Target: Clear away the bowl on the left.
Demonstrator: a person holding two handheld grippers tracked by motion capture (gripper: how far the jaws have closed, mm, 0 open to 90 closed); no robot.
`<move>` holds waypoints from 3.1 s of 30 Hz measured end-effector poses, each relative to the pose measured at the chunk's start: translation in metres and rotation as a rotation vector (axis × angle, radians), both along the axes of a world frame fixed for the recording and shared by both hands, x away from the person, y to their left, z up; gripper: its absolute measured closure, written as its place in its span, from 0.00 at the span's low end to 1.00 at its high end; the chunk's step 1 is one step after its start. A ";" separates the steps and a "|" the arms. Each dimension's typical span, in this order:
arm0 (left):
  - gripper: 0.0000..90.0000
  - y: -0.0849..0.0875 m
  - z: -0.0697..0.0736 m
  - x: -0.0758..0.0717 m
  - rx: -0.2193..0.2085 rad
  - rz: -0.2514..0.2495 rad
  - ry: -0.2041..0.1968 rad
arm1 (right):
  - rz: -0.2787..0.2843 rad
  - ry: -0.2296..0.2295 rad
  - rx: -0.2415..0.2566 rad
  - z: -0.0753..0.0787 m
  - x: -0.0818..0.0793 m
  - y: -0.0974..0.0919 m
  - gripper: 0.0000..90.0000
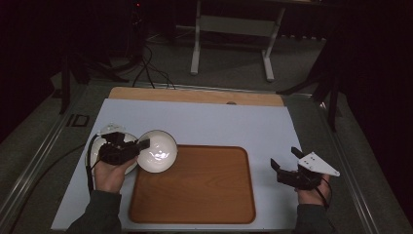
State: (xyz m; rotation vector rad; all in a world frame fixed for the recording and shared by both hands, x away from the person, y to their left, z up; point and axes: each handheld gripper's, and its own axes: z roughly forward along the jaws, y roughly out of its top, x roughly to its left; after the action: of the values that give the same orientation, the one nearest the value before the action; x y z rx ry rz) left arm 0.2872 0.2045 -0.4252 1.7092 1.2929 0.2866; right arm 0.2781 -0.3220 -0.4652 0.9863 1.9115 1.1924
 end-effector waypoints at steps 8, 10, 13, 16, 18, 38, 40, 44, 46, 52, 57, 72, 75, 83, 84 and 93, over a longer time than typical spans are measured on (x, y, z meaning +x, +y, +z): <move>0.90 -0.008 -0.002 0.000 0.014 -0.024 0.007 | 0.001 -0.001 0.000 0.000 0.000 0.000 0.15; 0.90 -0.010 -0.003 0.001 0.020 -0.029 0.008 | 0.001 -0.001 0.000 0.000 0.000 0.000 0.15; 0.90 -0.012 -0.004 0.001 0.025 -0.037 0.010 | 0.001 -0.001 -0.001 0.000 0.000 0.000 0.15; 0.90 -0.015 -0.004 0.001 0.029 -0.042 0.013 | 0.001 -0.002 0.000 0.000 0.000 0.000 0.15; 0.90 -0.017 -0.005 0.001 0.032 -0.047 0.015 | 0.001 -0.001 0.000 0.000 0.000 0.000 0.15; 0.90 -0.030 -0.011 0.001 0.054 -0.082 0.034 | 0.000 -0.003 0.000 0.000 0.000 0.000 0.15; 0.90 -0.031 -0.012 0.001 0.050 -0.081 0.035 | 0.000 -0.002 0.000 0.000 0.000 -0.001 0.15; 0.90 -0.032 -0.012 0.001 0.052 -0.085 0.037 | 0.000 -0.002 0.000 0.000 0.000 -0.001 0.15; 0.90 -0.033 -0.013 0.001 0.051 -0.085 0.037 | 0.000 -0.003 0.000 0.000 0.000 -0.001 0.15; 0.90 -0.035 -0.014 0.001 0.058 -0.091 0.040 | -0.001 -0.002 -0.001 0.000 0.000 -0.001 0.15; 0.90 -0.037 -0.015 0.001 0.057 -0.095 0.044 | 0.001 -0.003 -0.002 0.000 0.000 0.000 0.15; 0.90 -0.046 -0.022 0.001 0.072 -0.115 0.064 | 0.000 -0.006 0.003 0.001 0.000 -0.001 0.15; 0.90 -0.048 -0.023 0.001 0.074 -0.119 0.067 | 0.000 -0.006 0.001 0.000 0.000 -0.001 0.15; 0.90 -0.054 -0.028 0.002 0.082 -0.133 0.080 | 0.000 -0.005 0.000 0.000 0.000 -0.001 0.15; 0.90 -0.056 -0.029 0.002 0.084 -0.136 0.084 | 0.000 -0.005 0.001 0.001 0.000 -0.001 0.15; 0.90 -0.065 -0.036 0.003 0.090 -0.155 0.102 | 0.000 -0.005 -0.001 0.001 0.000 -0.001 0.15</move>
State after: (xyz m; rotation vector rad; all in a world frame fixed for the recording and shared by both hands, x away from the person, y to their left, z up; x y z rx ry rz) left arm 0.2899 0.1394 -0.4615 1.9103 1.2278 0.1710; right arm 0.2779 -0.3233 -0.4647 0.9823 1.9079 1.1928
